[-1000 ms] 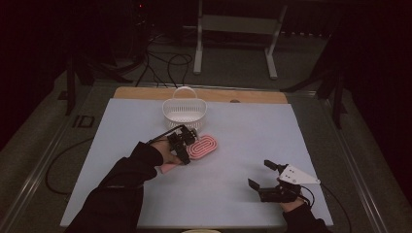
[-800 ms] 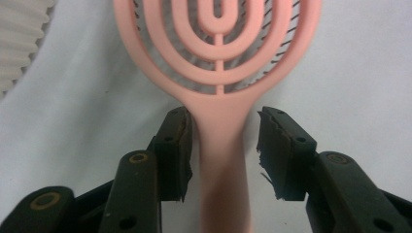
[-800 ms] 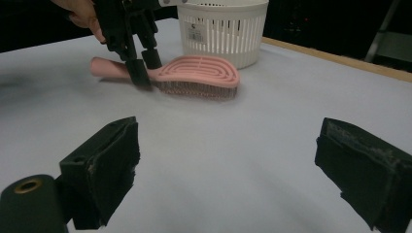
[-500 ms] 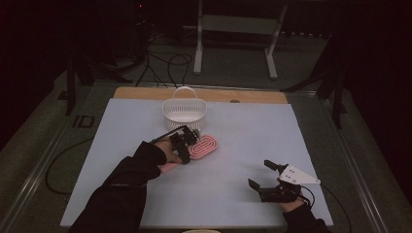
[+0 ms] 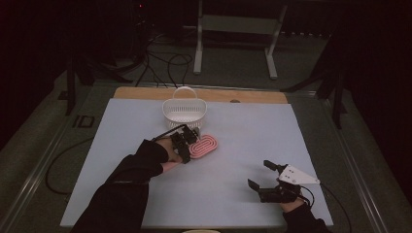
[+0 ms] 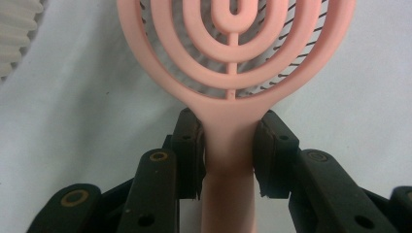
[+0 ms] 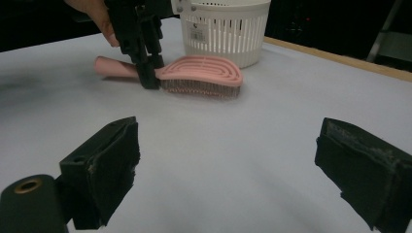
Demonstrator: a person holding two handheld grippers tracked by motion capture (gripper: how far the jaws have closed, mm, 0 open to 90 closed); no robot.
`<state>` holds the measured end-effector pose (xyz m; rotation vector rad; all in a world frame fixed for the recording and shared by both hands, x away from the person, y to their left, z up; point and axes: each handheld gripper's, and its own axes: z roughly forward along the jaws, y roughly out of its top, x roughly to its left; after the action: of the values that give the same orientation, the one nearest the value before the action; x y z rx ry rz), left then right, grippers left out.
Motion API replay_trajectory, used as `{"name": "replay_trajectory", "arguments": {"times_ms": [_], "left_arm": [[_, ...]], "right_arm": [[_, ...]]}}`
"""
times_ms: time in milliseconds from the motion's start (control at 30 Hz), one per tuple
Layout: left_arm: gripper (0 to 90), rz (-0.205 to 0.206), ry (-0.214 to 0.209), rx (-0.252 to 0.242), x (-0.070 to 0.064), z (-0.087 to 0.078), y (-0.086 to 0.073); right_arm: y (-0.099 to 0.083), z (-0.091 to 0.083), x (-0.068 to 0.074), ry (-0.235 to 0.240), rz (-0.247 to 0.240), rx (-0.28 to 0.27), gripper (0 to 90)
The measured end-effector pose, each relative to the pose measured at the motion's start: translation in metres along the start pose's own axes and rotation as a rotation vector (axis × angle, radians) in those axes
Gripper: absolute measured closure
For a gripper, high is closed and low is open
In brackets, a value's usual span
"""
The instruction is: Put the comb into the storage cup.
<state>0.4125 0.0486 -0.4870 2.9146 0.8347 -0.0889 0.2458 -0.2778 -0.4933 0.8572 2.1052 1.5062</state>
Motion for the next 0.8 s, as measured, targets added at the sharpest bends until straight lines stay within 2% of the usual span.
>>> {"name": "replay_trajectory", "arguments": {"times_ms": [100,267,367,500,800], "left_arm": [[67.8,-0.001,-0.008,0.020,0.002,0.000,0.003],[70.6,0.027,0.029,0.047,-0.003,0.000,0.006],[71.1,0.038,0.031,0.049,-0.002,0.000,0.006],[71.4,0.019,0.034,-0.004,-0.003,0.000,0.000],[71.6,0.025,0.039,-0.093,-0.006,-0.006,-0.017]], "right_arm": [[0.000,0.000,0.000,0.000,0.004,0.002,8.5],[0.000,0.000,0.000,-0.002,0.004,0.003,8.6],[0.000,0.000,0.000,-0.003,0.003,0.004,8.6],[0.000,-0.001,0.000,-0.008,0.003,0.001,8.6],[0.000,-0.002,-0.002,-0.016,0.009,-0.005,8.6]]}}
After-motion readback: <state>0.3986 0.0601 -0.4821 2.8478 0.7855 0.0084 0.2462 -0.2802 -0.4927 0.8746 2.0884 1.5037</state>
